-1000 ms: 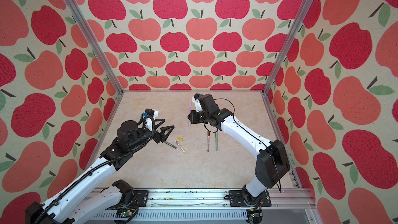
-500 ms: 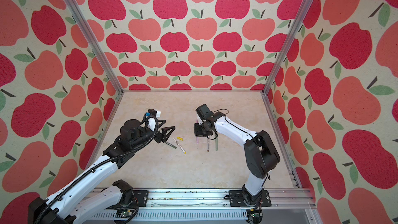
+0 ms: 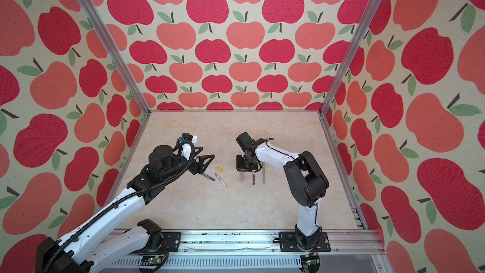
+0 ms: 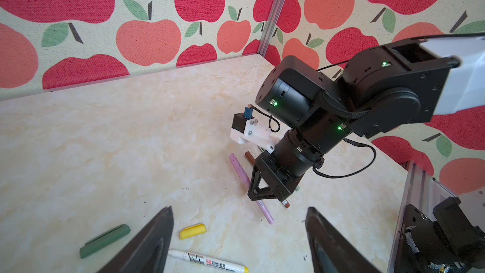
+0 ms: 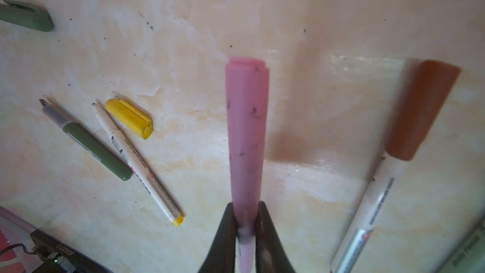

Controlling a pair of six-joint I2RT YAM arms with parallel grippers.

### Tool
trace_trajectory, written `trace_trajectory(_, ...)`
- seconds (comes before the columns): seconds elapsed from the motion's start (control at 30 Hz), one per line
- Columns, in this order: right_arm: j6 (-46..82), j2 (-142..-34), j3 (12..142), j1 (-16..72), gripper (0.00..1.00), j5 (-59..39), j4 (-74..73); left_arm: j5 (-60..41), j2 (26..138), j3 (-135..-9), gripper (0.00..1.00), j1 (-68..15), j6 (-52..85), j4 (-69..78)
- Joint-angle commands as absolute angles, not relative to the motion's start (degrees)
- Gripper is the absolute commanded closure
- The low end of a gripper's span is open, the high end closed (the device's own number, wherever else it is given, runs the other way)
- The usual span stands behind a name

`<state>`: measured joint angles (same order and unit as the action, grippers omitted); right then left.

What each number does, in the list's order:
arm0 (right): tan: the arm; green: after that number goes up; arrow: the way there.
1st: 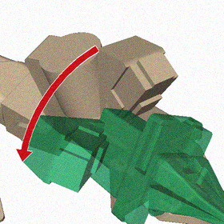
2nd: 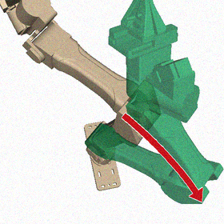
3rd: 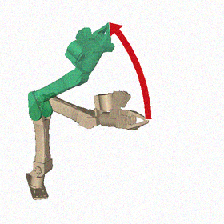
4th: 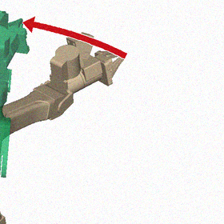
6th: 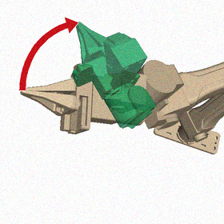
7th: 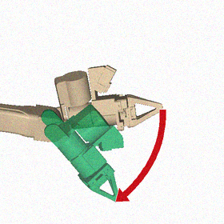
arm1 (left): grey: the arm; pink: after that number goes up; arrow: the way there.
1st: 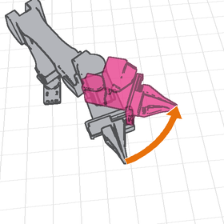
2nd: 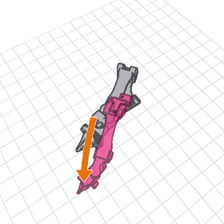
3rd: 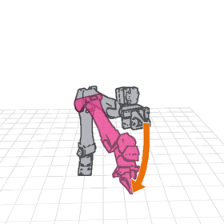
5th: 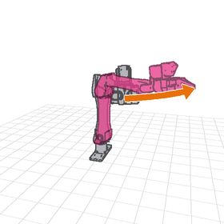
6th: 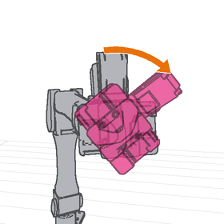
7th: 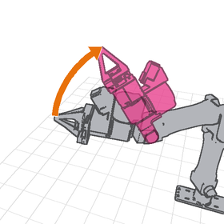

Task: Insert the pens into the pen caps
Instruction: 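Carry the capped pink pen down to the table beside the brown marker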

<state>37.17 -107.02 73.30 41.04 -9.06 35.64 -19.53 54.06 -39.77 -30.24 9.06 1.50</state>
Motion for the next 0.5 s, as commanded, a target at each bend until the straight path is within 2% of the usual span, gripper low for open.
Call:
trace_trajectory(0.0,39.09,-108.26,72.34,41.40,0.94,-9.88,36.30,-20.40,54.09,-39.04,0.19,-29.93,9.22,2.20)
trace_trajectory(0.47,38.78,-108.24,70.87,41.27,0.94,-9.20,36.47,-20.04,53.65,-38.94,0.18,-29.97,9.32,2.17)
